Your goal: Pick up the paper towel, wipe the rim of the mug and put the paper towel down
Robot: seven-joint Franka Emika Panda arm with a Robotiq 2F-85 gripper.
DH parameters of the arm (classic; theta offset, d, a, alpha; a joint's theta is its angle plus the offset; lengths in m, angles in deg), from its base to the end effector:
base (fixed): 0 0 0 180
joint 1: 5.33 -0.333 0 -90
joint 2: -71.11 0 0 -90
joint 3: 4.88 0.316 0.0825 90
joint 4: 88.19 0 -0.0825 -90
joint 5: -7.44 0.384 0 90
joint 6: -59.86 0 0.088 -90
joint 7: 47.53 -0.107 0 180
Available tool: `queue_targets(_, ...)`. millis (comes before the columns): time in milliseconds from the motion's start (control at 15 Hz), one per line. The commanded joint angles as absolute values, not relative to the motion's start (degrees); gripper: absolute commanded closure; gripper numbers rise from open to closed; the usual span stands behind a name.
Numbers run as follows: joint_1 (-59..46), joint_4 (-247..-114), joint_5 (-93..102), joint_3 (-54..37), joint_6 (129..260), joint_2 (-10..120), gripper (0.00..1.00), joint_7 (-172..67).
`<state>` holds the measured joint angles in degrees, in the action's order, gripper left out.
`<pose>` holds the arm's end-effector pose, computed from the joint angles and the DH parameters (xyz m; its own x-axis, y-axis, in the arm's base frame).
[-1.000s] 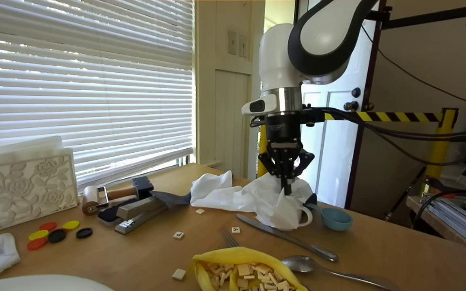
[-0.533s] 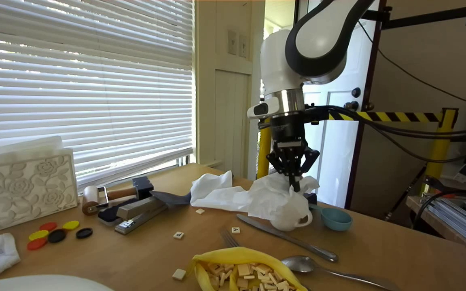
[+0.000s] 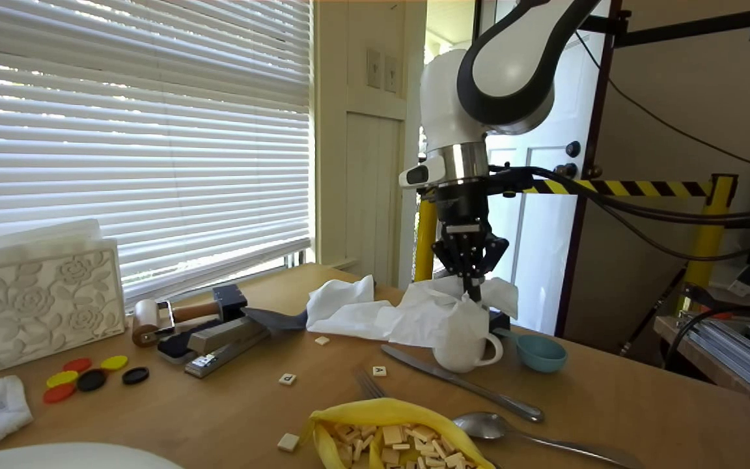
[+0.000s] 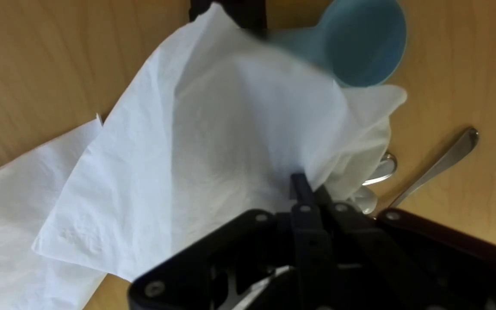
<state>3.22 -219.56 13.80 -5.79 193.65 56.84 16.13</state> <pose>0.5003 -0.0817 0.2258 0.6480 0.7606 -0.0395 0.7384 -0.6402 -0.2119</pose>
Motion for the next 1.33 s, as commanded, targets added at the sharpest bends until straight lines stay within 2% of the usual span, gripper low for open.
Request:
queue_targets(0,2.75,-217.97,11.95,-6.31,193.31,55.25,1.0,11.89)
queue_targets(1267,3.68,-217.16,13.76,-1.66,205.32,52.23,1.0,14.92)
